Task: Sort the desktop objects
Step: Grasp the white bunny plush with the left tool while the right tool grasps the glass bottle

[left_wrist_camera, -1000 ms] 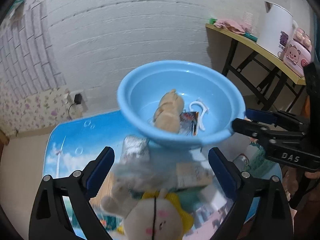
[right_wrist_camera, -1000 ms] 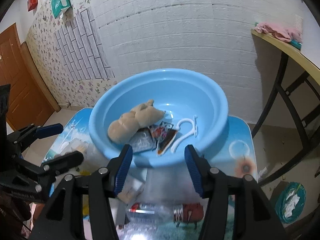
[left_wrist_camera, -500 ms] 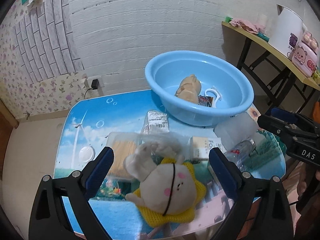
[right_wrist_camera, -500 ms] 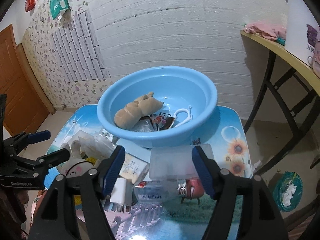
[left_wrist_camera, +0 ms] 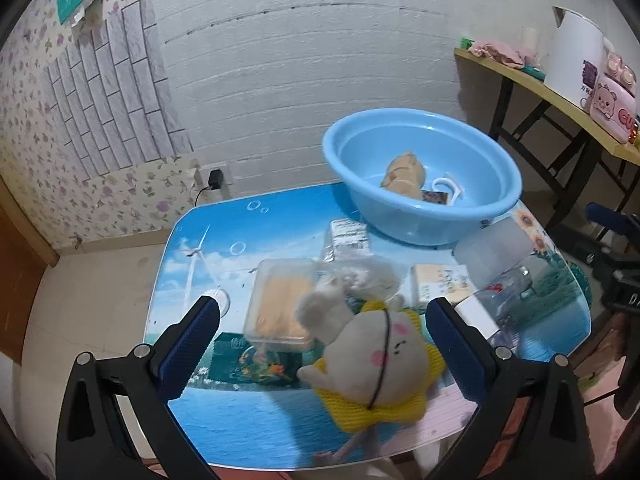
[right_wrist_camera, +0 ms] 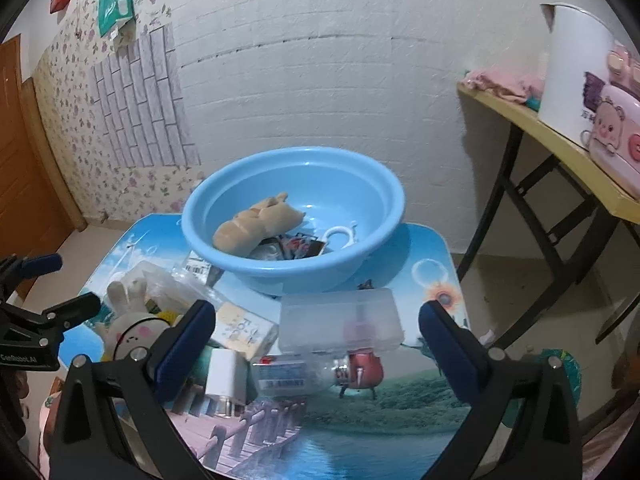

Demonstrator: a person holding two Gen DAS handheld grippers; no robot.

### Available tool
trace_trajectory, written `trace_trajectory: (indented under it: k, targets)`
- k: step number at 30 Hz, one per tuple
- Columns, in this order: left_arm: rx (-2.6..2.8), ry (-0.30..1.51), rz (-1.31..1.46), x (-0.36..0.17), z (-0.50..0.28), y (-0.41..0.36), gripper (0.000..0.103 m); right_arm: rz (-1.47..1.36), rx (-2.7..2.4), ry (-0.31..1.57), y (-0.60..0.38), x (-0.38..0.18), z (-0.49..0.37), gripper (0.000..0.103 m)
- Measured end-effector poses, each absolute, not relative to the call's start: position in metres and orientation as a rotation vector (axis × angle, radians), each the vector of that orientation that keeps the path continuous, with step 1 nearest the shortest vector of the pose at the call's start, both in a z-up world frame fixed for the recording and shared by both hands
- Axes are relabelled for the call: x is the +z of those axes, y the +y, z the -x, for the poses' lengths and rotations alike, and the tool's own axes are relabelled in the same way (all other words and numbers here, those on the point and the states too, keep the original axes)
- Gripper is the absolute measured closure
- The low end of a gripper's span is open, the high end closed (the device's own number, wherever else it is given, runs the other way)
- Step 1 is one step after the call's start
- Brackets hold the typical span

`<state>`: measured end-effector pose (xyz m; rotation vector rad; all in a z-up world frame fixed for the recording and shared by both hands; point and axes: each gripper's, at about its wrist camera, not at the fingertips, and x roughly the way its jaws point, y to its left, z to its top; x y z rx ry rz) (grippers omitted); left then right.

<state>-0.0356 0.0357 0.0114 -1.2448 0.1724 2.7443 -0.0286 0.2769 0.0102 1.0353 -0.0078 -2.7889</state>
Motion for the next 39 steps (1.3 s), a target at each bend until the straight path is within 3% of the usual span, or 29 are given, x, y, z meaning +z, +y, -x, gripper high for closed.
trace_trajectory:
  k: [3, 7, 12, 17, 26, 39]
  targets:
    - [2.696, 0.163, 1.240, 0.003, 0.038, 0.028, 0.000, -0.981, -2.795, -0.040, 0.280, 0.010, 0.026, 0.000]
    - [2.746, 0.310, 1.214, -0.010, 0.031, 0.025, 0.000, -1.050, -2.760, 0.007, 0.276, 0.003, 0.026, 0.000]
    - [2.673, 0.064, 1.204, -0.012, 0.026, 0.006, 0.000, -1.089, -2.745, 0.022, 0.276, -0.007, 0.020, 0.000]
    - [2.691, 0.118, 1.226, -0.022, 0.022, -0.003, 0.000, -1.203, -2.709, -0.016, 0.283, -0.024, 0.019, 0.000]
    - [2.629, 0.018, 1.282, -0.044, 0.018, -0.015, 0.000, -1.286, -2.690, -0.089, 0.296, -0.045, 0.016, 0.001]
    - [2.502, 0.103, 1.283, -0.067, 0.013, 0.038, 0.000, -1.303, -2.653, -0.118, 0.294, -0.058, 0.018, 0.005]
